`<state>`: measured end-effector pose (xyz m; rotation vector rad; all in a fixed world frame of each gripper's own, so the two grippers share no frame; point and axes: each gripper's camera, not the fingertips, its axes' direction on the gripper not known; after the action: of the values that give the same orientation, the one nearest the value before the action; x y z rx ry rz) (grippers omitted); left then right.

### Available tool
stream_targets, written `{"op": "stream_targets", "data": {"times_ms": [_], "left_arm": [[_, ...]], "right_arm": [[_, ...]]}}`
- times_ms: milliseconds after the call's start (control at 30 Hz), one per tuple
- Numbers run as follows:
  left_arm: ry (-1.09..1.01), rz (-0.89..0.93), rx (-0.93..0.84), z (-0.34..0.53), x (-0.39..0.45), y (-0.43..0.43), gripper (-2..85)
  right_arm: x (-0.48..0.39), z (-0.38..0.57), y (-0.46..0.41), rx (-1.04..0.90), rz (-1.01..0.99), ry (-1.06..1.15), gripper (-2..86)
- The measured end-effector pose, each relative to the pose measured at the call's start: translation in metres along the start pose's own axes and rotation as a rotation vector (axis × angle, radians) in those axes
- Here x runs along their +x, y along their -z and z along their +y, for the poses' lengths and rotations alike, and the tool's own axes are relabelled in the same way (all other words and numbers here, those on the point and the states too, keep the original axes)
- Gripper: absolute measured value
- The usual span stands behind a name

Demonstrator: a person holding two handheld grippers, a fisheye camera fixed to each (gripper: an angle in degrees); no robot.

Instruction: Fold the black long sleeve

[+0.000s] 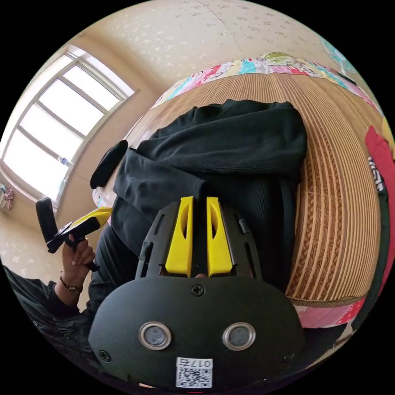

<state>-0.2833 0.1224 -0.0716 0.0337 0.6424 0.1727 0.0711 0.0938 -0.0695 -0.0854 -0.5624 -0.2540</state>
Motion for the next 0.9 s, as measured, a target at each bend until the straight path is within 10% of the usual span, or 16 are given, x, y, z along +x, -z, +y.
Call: {"op": "stream_targets", "data": {"times_ms": [200,500,900], "left_arm": [[0.095,0.013,-0.013,0.028,-0.006,0.006,3.7],[0.117,0.017,-0.065,0.04,0.032,-0.029,0.3],[0.115,-0.365,-0.086,-0.032,0.072,-0.042,7.0]], "right_arm": [[-0.084,-0.054,0.086,0.15,0.13,0.241,3.4],[0.017,-0.103,0.067,0.04,0.323,-0.04,4.4],[-0.03,0.034,0.037,0.05,0.201,-0.057,8.0]]}}
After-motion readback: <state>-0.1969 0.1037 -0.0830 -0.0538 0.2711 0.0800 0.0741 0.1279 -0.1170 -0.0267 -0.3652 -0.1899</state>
